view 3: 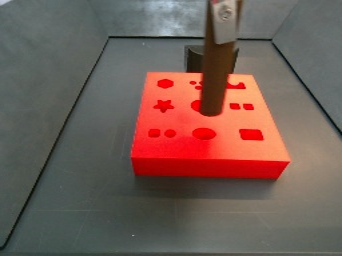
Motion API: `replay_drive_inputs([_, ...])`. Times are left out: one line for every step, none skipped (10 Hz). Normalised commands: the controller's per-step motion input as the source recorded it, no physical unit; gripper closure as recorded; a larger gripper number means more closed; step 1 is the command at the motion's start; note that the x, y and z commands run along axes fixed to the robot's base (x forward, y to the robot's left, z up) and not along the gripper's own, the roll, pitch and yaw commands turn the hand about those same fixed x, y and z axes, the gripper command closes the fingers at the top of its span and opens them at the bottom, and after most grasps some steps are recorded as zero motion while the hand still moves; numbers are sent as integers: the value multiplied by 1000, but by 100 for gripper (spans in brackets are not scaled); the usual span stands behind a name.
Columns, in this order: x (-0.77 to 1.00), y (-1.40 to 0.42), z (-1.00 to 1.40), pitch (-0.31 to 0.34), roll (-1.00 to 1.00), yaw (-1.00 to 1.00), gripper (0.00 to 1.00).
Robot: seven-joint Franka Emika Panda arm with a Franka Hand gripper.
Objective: Insert the oval object.
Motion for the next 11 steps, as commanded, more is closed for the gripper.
replay_drive_inputs([406, 71, -217, 169, -231, -306, 100])
replay_drive_inputs([340, 17, -160, 186, -103, 0, 100])
replay_drive_inputs([197, 0, 0, 157, 0, 0, 100])
replay_drive_inputs([0, -40, 0, 20, 0, 0, 100])
replay_drive_inputs([-220, -206, -49, 21, 0, -37, 100])
replay_drive_inputs([-269, -229, -206, 7, -4, -23, 100])
replay_drive_inputs([-11, 0, 0, 0, 0, -54, 100])
replay_drive_inputs([0, 23, -9, 0, 6, -43, 100])
replay_drive_inputs([0, 217, -46, 0, 0, 0, 100])
replay_drive_inputs([0, 103, -51, 0, 9, 0, 100])
replay_drive_inputs([0, 29, 0, 0, 0, 0, 100])
